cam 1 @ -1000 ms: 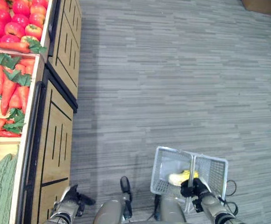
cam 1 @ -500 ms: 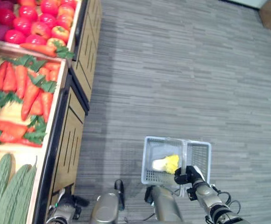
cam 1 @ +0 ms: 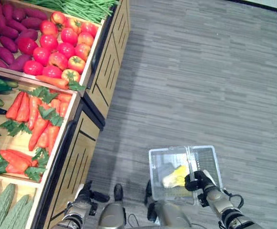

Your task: Get the vegetables into the basket

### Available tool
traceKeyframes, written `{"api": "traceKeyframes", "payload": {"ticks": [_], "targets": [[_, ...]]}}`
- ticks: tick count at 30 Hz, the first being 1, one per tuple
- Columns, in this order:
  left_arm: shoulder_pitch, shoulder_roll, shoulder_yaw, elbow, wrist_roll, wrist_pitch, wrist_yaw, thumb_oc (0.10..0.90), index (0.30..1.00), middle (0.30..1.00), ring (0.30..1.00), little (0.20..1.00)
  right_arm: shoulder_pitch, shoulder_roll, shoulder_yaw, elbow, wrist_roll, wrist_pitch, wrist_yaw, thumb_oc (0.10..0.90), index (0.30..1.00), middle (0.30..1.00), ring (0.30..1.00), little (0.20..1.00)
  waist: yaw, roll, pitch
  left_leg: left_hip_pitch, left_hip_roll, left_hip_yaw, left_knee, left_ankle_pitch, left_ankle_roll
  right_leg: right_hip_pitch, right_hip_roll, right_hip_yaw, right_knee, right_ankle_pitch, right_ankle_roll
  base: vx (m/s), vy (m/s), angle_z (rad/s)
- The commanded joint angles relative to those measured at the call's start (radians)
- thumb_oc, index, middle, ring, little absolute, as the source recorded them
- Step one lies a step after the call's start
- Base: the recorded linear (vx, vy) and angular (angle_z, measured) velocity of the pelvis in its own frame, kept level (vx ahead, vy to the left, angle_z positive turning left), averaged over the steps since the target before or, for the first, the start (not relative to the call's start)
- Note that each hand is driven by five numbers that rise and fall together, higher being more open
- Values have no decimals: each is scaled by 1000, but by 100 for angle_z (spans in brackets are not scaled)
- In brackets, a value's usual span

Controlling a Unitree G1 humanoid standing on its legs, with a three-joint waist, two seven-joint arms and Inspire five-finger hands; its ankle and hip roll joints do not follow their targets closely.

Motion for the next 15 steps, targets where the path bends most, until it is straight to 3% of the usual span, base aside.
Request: {"api": "traceKeyframes", "payload": {"ticks": [1,4,6,7,8,10,11,13,15], "targets": [[30,29,2,48,-4,11,18,900,1000,1000,1000,1000,85,-14,5,24,-5,2,6,400,300,300,300,300,17,1,-39,94,-1,-12,53,-152,-10,-124,-55,14,127,-112,107,187,-117,28],[35,33,4,51,4,12,11,900,1000,1000,1000,1000,100,-15,18,41,-16,1,18,400,300,300,300,300,26,-14,-17,-2,5,-5,294,-107,-35,-64,-48,6,112,-142,80,85,-78,25],[22,26,-17,39,7,14,4,900,1000,1000,1000,1000,113,-21,-2,64,-13,8,12,400,300,300,300,300,7,-13,6,-73,1,38,157,-136,-18,-11,-88,-48,86,-146,104,-29,64,57],[20,24,-23,36,14,13,4,900,1000,1000,1000,1000,118,-23,-10,70,-13,9,10,400,300,300,300,300,3,-8,4,-112,-2,62,125,-114,-19,-7,-97,-63,83,-141,107,36,176,119],[18,24,-27,32,18,12,-1,900,1000,1000,1000,1000,119,-24,-19,74,-11,9,8,400,300,300,300,300,-1,-2,-8,-103,-5,82,127,-130,-13,-14,-102,-59,98,-147,112,28,210,134],[22,26,-26,34,22,13,-1,900,1000,1000,1000,1000,112,-18,-13,84,-25,15,8,400,300,300,300,300,5,-1,-14,-94,-21,61,143,-150,-2,-21,-108,-43,131,-156,114,62,252,40],[22,28,-23,37,24,14,-3,900,1000,1000,1000,1000,105,-10,-13,85,-28,16,8,400,300,300,300,300,5,-4,-20,-89,-31,67,142,-157,19,-32,-119,-34,147,-145,112,54,269,-43],[24,30,-25,41,28,13,-4,900,1000,1000,1000,1000,104,-3,-16,90,-26,17,6,400,300,300,300,300,4,-4,-25,-78,-35,80,136,-159,25,-31,-125,-25,154,-140,118,42,211,-60],[31,36,-23,41,45,15,-7,900,1000,1000,1000,1000,99,20,-20,90,-30,21,8,400,300,300,300,300,5,6,-45,-9,-58,111,48,-145,50,-16,-137,-1,151,-118,144,67,346,-39]]}}
